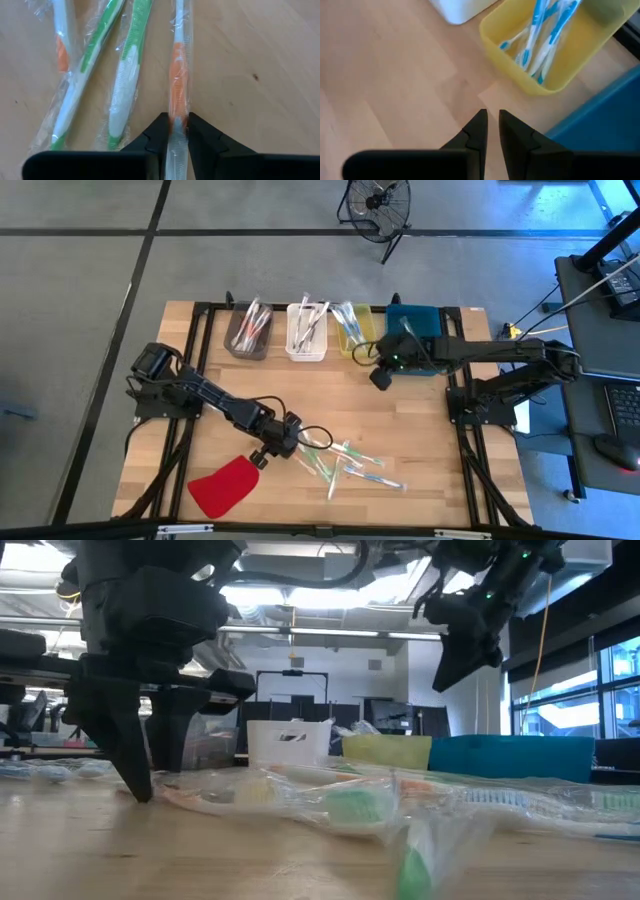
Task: Pick & Place Toothbrushes
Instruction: Put the orange toothbrush into the black bin
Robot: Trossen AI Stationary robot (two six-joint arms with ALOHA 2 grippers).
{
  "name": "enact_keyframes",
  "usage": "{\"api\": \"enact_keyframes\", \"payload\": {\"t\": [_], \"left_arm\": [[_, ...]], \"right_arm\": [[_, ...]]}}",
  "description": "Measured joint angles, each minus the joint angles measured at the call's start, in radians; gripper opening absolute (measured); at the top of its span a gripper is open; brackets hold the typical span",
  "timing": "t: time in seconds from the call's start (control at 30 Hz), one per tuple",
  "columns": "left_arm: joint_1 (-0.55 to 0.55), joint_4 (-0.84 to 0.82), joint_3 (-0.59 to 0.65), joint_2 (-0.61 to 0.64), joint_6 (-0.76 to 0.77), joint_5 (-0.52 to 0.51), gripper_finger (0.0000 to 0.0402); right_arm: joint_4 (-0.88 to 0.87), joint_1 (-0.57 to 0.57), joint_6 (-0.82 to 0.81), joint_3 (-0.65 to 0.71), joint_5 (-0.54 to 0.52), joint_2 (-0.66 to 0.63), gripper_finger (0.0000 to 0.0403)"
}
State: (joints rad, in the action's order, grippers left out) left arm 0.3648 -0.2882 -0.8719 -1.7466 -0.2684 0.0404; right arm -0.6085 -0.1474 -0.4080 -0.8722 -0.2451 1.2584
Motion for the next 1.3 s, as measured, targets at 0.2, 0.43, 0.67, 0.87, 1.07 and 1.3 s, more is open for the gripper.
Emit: {"api": "enact_keyframes", "payload": {"t": [0.2,0.43,0.67,0.87,1.07,1.3], "left_arm": [[0.000,-0.001,0.001,0.003,0.071,-0.001,0.0045],[0.007,-0.017,0.003,0.025,0.103,0.000,0.0042],[0.035,-0.071,0.007,0.072,0.121,0.011,0.0041],[0.053,-0.101,0.007,0.120,0.163,-0.023,0.0041],[0.054,-0.118,0.005,0.172,0.229,-0.091,0.0043],[0.052,-0.073,0.061,0.253,0.248,-0.202,0.0043]], "right_arm": [[-0.009,0.097,-0.019,0.007,-0.010,0.000,0.0039],[0.005,0.197,-0.150,0.068,-0.080,0.000,0.0026],[0.112,0.293,-0.256,0.131,-0.089,0.000,0.0014],[0.163,0.364,-0.315,0.133,-0.133,0.000,0.0007],[0.243,0.425,-0.317,0.133,-0.168,0.000,0.0020],[0.286,0.467,-0.314,0.133,-0.170,0.000,0.0038]]}}
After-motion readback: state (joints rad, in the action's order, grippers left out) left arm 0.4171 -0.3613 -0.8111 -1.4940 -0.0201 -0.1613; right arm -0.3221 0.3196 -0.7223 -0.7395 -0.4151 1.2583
